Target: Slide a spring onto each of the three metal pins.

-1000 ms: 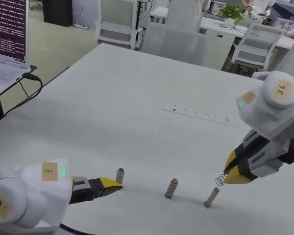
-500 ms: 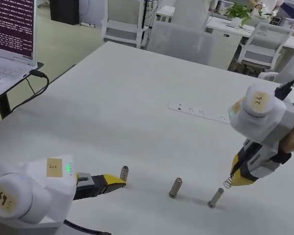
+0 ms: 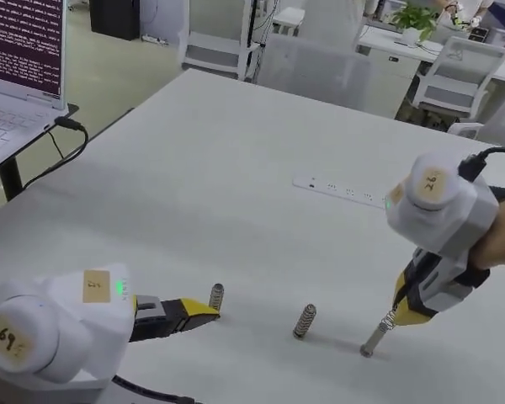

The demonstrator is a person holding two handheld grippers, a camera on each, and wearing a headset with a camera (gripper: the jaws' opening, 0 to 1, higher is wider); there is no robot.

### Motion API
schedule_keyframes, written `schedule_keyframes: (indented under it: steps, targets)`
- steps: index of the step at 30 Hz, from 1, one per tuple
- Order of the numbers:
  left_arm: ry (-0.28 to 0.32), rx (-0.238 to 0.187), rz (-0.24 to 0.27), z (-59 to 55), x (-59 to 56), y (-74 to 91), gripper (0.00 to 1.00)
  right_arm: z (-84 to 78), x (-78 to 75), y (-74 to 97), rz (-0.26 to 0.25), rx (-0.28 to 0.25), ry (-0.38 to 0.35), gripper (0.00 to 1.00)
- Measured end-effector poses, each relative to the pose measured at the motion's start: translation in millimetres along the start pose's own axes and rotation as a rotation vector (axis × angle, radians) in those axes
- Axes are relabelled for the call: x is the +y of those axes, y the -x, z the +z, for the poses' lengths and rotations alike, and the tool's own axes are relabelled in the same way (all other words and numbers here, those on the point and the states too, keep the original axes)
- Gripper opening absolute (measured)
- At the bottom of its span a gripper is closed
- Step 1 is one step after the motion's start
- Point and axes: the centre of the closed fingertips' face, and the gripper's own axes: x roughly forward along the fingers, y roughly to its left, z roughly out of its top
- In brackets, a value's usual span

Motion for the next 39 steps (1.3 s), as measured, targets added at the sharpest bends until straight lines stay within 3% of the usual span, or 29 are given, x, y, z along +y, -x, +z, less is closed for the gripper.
schedule_keyframes:
  steps: [23, 39]
  targets:
    - [0.003, 0.006, -0.003, -2.6, 0.1, -0.5, 0.59, -1.3, -3.4, -13.8, 0.021, 0.005, -0.022, 0.08]
    - [0.003, 0.009, -0.005, -2.2, -0.9, 0.0, 0.58, -0.9, 1.3, -40.3, 0.039, 0.025, -0.025, 0.09]
